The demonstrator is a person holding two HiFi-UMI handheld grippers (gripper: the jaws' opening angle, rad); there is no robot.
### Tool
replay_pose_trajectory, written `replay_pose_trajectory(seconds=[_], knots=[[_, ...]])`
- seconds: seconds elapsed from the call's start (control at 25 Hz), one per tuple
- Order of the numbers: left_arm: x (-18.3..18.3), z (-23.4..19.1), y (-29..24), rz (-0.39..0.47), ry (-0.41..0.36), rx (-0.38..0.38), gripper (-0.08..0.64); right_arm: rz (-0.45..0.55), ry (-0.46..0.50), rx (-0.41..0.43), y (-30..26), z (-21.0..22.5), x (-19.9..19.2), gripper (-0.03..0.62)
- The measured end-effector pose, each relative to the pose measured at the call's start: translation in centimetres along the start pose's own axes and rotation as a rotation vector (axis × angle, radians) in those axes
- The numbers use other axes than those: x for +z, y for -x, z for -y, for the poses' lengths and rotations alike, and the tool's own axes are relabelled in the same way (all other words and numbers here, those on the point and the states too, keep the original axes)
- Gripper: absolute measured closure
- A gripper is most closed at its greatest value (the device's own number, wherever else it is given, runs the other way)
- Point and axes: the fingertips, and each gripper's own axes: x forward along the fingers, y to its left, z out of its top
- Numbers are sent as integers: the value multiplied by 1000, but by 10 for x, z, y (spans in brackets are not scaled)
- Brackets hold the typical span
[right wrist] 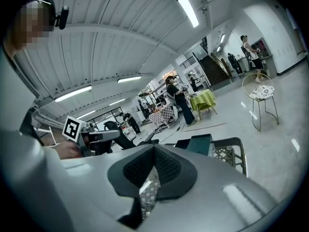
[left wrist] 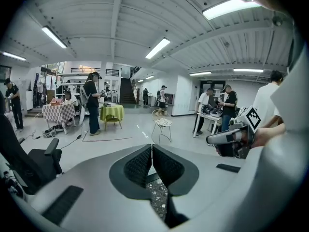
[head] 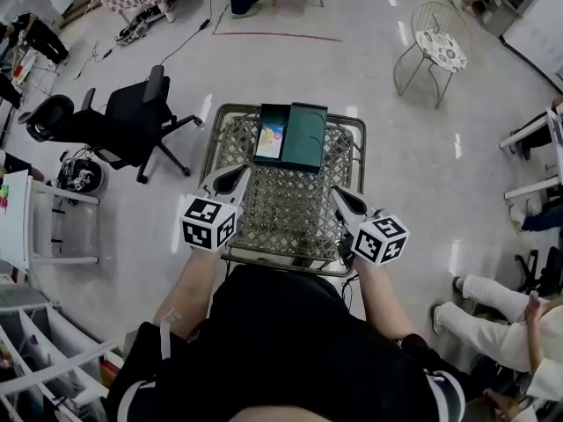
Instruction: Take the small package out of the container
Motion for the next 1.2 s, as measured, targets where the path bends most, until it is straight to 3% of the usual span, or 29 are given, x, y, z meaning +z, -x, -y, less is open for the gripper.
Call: replay_pose_trajectory(seconds=[0.48, 0.92, 1.2], knots=[[1, -43, -46, -33, -6, -66, 548, -79, -45, 20, -56, -11, -20, 583], [-28, -77, -128, -158, -64, -167, 546, -158, -68, -21, -92, -3, -38, 583], [-55, -90, -180, -256, -75, -205, 471, -208, -91, -41, -115, 16, -54, 583]])
